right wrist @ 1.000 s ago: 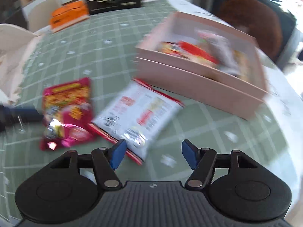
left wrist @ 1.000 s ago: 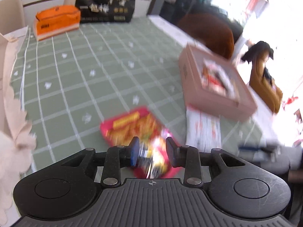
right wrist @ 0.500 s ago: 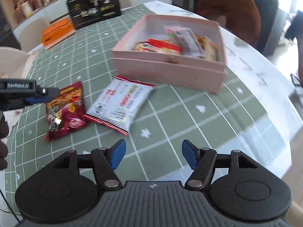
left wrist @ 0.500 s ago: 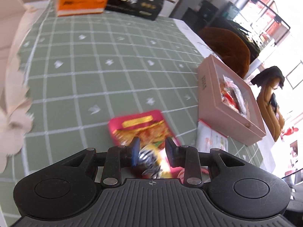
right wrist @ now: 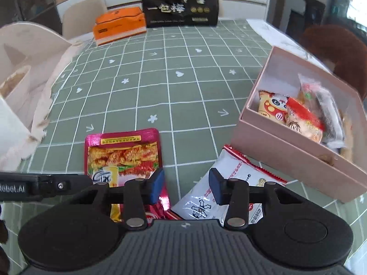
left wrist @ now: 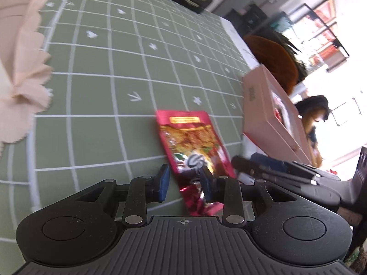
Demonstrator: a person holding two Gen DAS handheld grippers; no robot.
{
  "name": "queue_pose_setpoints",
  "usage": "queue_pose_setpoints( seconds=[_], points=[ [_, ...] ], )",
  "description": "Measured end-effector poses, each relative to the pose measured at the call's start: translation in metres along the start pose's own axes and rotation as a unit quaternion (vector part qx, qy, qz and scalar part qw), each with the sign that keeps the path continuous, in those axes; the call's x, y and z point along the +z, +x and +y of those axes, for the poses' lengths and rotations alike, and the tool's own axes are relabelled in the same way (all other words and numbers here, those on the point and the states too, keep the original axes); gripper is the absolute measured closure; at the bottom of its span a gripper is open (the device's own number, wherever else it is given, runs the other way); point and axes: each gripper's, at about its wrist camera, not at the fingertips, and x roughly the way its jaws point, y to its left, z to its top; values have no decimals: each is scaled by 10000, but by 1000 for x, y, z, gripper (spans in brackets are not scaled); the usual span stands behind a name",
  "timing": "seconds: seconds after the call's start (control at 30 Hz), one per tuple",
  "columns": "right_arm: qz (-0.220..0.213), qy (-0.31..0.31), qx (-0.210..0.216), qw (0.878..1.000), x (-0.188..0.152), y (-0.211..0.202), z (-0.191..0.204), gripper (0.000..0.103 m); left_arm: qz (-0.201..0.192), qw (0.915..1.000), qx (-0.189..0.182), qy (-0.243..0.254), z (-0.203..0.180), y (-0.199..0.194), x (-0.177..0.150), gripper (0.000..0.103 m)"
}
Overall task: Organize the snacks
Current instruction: 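Lift the white packet with right gripper while left gripper lifts the red bag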
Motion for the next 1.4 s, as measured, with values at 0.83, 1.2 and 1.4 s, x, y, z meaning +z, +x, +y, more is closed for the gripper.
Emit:
queue_pose_setpoints(
  seconds=[0.83,1.2,1.4],
  points=[
    [241,918,-34,9955,-90,-69,-48,53,759,9836,-577,1530,-110,76,-3,64],
    [189,1234,-569,9906,-87,-70,-74,53,786,9799,-839,1632,-111,51,-1,86],
    [250,1258,-785,9886,-86,-55,-72,52,981,9820,-683,1462,-97,67,-7,83]
  ],
)
